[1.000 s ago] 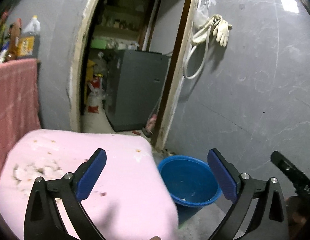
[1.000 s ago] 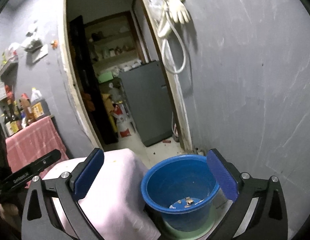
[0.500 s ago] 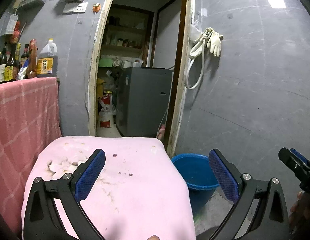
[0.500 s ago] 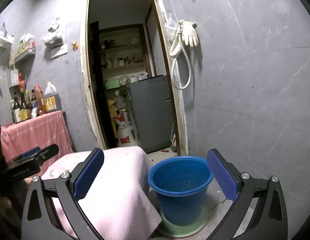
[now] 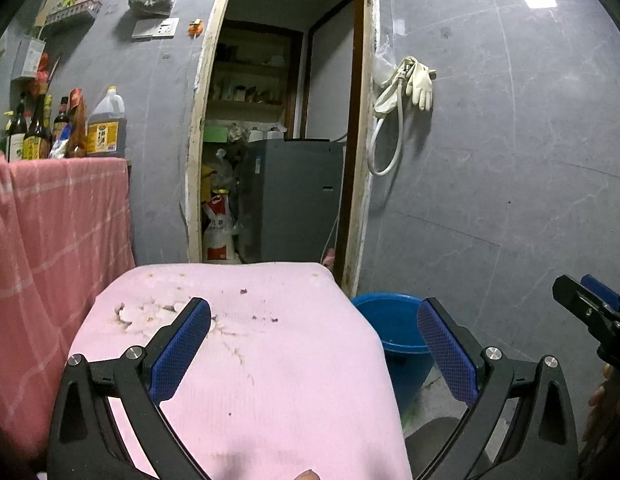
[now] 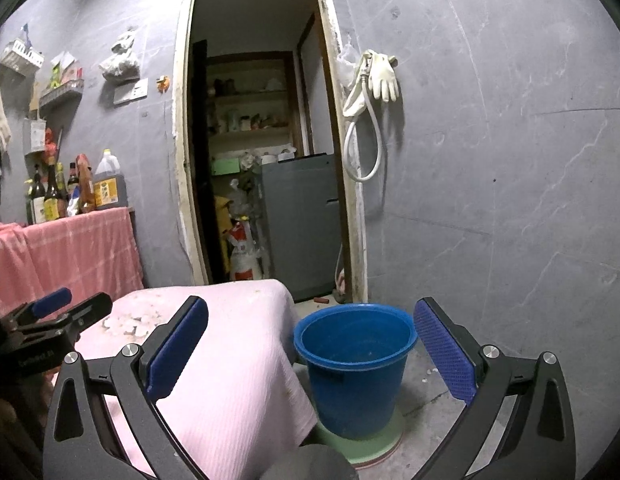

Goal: Collect trash

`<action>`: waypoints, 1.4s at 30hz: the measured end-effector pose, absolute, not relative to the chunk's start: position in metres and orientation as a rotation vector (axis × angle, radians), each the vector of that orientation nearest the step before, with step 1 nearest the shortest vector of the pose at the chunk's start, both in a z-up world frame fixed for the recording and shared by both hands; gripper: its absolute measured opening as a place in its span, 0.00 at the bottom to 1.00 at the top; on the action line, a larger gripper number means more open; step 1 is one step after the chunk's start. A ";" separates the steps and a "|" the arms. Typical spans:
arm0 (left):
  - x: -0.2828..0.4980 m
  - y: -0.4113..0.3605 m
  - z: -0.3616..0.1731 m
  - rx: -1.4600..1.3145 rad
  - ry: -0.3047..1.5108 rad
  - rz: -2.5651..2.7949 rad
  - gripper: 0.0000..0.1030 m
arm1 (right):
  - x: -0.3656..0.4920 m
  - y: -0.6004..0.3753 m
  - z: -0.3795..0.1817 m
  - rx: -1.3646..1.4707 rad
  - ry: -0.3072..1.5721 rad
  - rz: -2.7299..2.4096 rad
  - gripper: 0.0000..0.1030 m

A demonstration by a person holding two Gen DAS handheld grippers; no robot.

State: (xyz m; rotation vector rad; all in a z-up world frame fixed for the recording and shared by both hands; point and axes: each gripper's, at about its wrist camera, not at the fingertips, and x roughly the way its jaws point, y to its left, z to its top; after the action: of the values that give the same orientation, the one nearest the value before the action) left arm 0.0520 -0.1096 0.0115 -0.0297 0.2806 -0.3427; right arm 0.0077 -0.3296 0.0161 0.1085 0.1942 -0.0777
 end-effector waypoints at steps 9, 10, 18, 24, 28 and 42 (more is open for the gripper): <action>0.050 -0.105 0.005 -0.044 0.292 -0.326 0.98 | 0.006 -0.327 0.011 0.096 0.210 -0.070 1.00; 0.050 -0.104 0.005 -0.044 0.292 -0.325 0.98 | 0.006 -0.327 0.011 0.096 0.209 -0.070 1.00; 0.052 -0.101 0.005 -0.047 0.291 -0.317 0.98 | 0.007 -0.328 0.012 0.096 0.210 -0.069 1.00; 0.052 -0.098 0.005 -0.046 0.291 -0.317 0.98 | 0.007 -0.328 0.012 0.096 0.210 -0.069 1.00; 0.053 -0.097 0.005 -0.047 0.291 -0.319 0.98 | 0.007 -0.328 0.012 0.096 0.210 -0.070 1.00; 0.053 -0.096 0.005 -0.047 0.294 -0.318 0.98 | 0.006 -0.328 0.011 0.097 0.213 -0.069 1.00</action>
State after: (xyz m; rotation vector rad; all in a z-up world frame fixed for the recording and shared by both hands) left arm 0.0531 -0.0964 0.0048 -0.0471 0.2939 -0.3178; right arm 0.0061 -0.3284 0.0115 0.0969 0.2130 -0.0689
